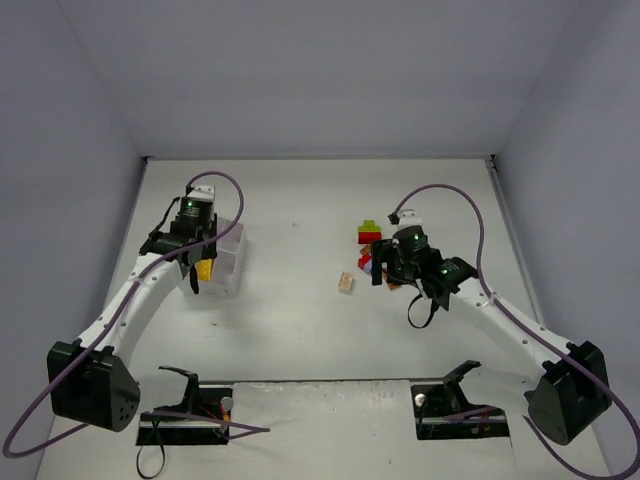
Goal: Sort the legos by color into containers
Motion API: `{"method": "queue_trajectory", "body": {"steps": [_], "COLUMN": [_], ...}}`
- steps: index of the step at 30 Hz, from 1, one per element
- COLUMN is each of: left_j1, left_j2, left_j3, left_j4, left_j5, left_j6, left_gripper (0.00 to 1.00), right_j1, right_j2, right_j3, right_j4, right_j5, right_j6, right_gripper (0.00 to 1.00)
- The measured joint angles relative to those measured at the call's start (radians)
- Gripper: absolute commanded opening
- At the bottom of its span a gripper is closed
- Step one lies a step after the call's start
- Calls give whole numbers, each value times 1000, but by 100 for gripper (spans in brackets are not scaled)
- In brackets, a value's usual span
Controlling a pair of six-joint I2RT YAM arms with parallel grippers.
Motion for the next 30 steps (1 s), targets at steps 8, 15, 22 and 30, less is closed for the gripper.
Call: {"method": "queue_trajectory", "body": {"steps": [8,15,22,30], "left_j1": [-2,-16,-27,-27], "left_j2": [-36,-113,-126,-129], "left_j3": [127,158,156,147], "left_j4": [-98,-138,-163,-168], "left_j5": [108,249,310,333], "left_j6": [-77,-168,-193,-204], "left_gripper": [43,44,43,43], "right_j1": [-76,-92,-92,-126], "right_j2": [151,301,411,476], "right_j3": [37,48,52,58], "right_j4": [-50,-61,-53,2], "right_j5": [29,30,29,2], "right_j6": [69,99,105,81], "right_gripper": [74,75,75,74]}}
